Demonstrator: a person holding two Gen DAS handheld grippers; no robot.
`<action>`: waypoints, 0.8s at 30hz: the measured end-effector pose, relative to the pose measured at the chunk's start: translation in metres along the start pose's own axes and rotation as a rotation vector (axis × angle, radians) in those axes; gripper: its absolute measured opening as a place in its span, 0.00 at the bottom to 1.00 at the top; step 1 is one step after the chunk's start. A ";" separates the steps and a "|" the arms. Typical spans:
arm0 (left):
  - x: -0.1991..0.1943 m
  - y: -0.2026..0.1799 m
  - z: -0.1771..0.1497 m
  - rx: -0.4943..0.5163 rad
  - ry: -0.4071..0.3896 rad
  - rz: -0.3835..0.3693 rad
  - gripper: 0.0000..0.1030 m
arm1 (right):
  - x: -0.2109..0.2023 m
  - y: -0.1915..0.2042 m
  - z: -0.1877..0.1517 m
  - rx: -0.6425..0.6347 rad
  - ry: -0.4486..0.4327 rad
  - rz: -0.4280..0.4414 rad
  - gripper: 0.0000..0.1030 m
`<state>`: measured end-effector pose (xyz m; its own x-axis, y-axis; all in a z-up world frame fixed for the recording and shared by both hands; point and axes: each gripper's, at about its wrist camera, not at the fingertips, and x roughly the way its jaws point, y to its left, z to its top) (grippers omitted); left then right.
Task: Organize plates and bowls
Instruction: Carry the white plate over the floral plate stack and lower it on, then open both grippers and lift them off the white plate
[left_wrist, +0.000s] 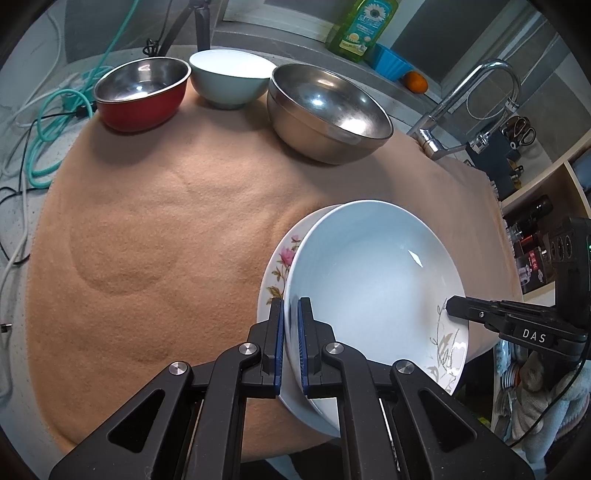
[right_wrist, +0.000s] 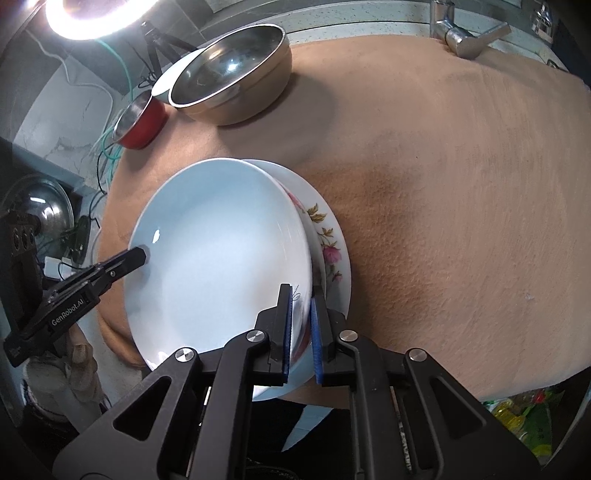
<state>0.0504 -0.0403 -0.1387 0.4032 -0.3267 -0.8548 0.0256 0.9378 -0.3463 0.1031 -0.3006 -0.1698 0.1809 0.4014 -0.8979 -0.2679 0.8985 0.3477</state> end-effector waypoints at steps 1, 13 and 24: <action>0.000 0.000 0.000 -0.002 0.000 -0.001 0.05 | -0.001 -0.004 0.000 0.022 -0.003 0.020 0.12; 0.000 -0.001 -0.001 0.008 -0.004 -0.010 0.05 | 0.001 -0.013 0.000 0.068 -0.017 0.072 0.14; -0.005 0.005 0.002 -0.016 -0.016 -0.014 0.05 | -0.004 -0.007 -0.001 0.024 -0.041 0.045 0.14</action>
<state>0.0501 -0.0341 -0.1350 0.4171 -0.3380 -0.8437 0.0164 0.9309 -0.3649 0.1039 -0.3088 -0.1692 0.2085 0.4479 -0.8695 -0.2537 0.8833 0.3942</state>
